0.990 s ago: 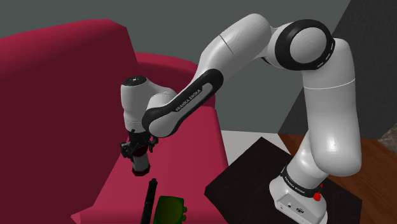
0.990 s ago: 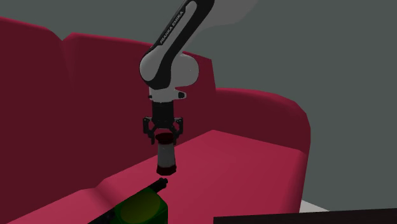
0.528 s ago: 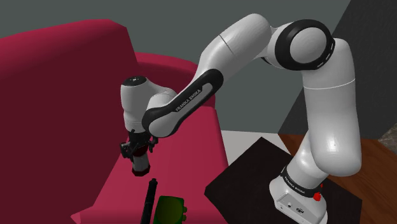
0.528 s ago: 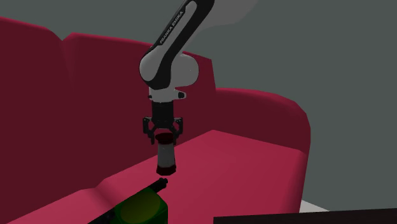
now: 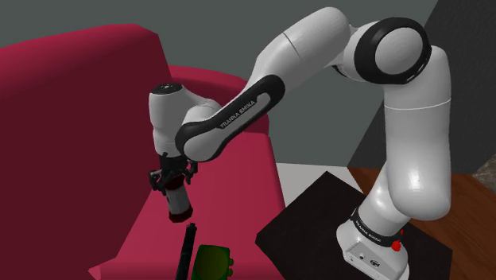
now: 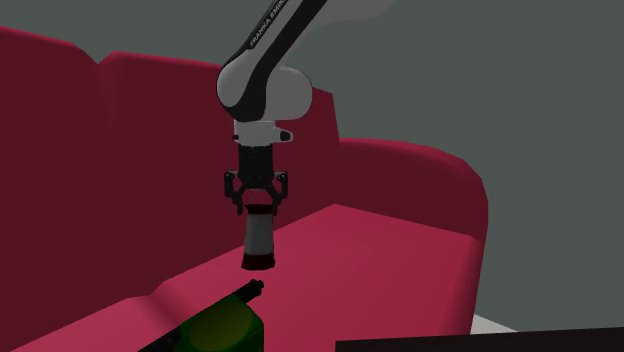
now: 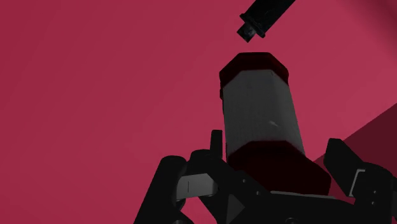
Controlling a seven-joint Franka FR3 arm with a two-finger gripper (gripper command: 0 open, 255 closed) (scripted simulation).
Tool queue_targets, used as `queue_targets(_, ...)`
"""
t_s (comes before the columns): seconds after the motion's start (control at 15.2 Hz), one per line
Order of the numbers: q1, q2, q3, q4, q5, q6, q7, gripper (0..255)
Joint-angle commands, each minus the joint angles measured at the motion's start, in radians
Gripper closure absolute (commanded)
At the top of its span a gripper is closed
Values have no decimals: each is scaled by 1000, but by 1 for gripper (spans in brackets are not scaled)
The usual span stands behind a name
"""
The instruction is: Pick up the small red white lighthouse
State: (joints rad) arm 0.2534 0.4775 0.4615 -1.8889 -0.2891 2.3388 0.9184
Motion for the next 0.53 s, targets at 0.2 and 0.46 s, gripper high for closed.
queue_targets(0.2, -11, -41, 17, 12, 26, -50, -15, 255)
queue_targets(0.46, -19, -72, 28, 25, 47, -91, -29, 255)
